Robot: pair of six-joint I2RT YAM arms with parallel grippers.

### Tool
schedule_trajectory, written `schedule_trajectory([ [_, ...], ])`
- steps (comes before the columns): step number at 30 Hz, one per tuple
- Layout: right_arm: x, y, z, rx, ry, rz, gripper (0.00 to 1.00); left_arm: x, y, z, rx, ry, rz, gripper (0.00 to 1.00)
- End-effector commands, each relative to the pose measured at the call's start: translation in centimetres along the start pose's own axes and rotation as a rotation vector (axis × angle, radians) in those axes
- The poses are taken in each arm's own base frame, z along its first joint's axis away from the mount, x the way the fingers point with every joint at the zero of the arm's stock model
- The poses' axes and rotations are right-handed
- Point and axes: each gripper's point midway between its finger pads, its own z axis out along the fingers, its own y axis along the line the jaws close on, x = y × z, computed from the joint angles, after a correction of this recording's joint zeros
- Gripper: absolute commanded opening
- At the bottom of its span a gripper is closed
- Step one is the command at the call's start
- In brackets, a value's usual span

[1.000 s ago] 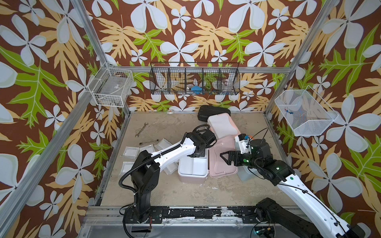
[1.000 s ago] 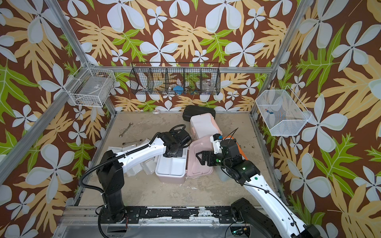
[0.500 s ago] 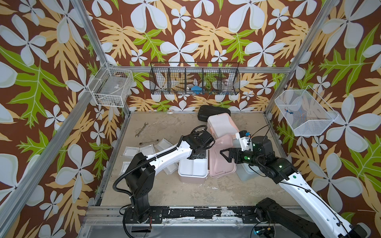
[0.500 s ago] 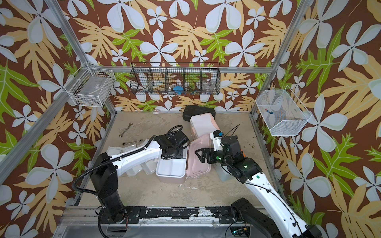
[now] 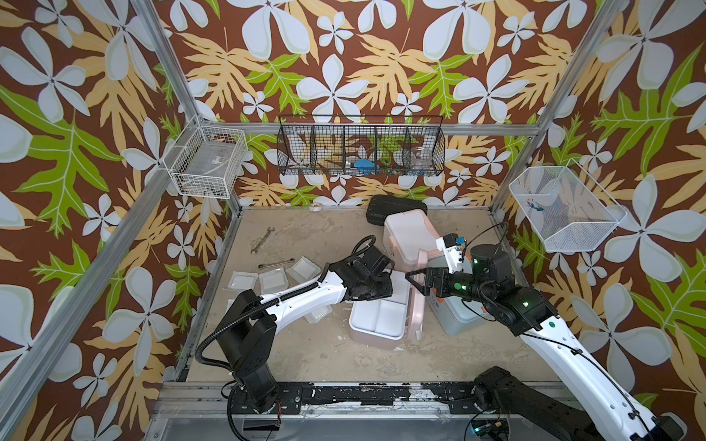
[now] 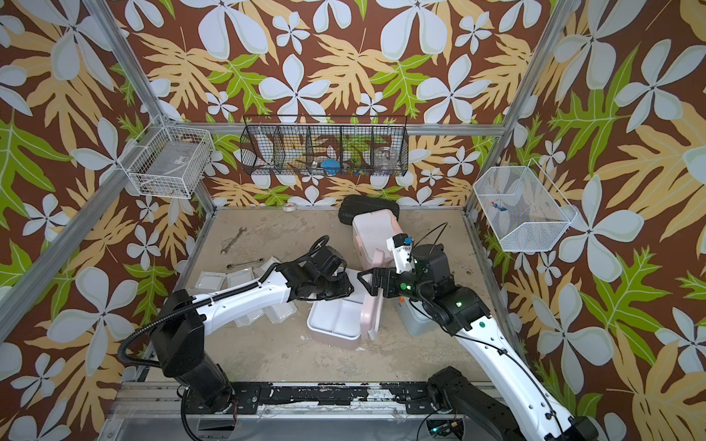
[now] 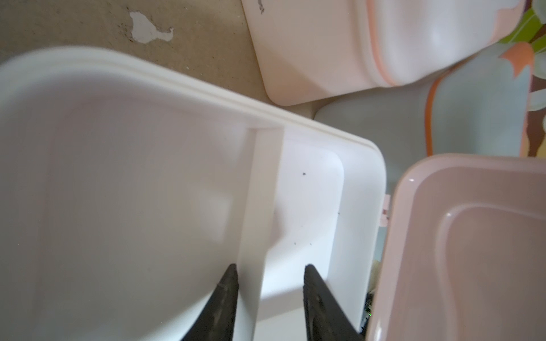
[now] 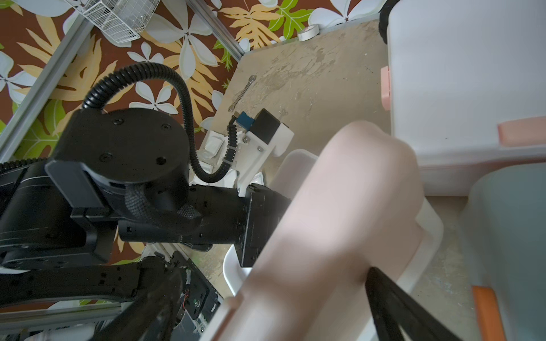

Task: Open first aid kits and take out gauze
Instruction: Place the compartment layer in the first aid kit, then close the lid of the first aid kit, then adjust the first aid kit at the center of the board.

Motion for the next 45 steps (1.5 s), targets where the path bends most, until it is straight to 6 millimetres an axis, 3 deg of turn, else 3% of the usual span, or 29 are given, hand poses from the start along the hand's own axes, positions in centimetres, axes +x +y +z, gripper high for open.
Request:
schedule_trajectory([
  [1,-0.4,1.8,-0.1,-0.088,0.004,-0.004,0.98,-0.9,-1.7,-1.8,0.078,-0.037,-0.014,0.42],
  [4,-0.9,2.5,-0.3,-0.114,-0.003,-0.009,1.00,-1.8,-0.7,-3.6,0.062,-0.082,-0.015,0.50],
  [10,-0.8,3.2,-0.1,-0.155,0.008,0.006,1.00,-3.5,2.9,-7.9,-0.017,-0.182,-0.026,0.57],
  [18,1.2,5.0,3.1,-0.196,0.093,0.004,1.00,-5.6,6.5,-13.7,-0.066,-0.302,-0.042,0.64],
  [21,1.7,3.8,3.9,-0.131,0.123,0.017,1.00,-5.9,7.3,-14.7,-0.072,-0.320,-0.045,0.66],
  [27,1.5,-0.9,2.7,0.150,0.080,-0.021,1.00,-5.4,7.6,-15.0,-0.065,-0.312,-0.018,0.73],
  [32,3.5,-3.4,2.8,0.235,0.108,-0.003,1.00,-5.1,7.5,-15.1,-0.048,-0.310,-0.003,0.81],
  [38,6.6,-4.2,4.3,0.187,0.166,0.046,1.00,-4.5,7.4,-14.7,-0.031,-0.284,0.016,0.84],
  [41,7.9,-4.2,5.5,0.138,0.207,0.064,0.98,-3.0,7.8,-13.2,-0.006,-0.223,0.015,0.84],
  [45,8.0,-5.0,6.5,0.169,0.236,0.035,0.91,-0.1,7.8,-12.0,0.017,-0.165,0.022,0.84],
])
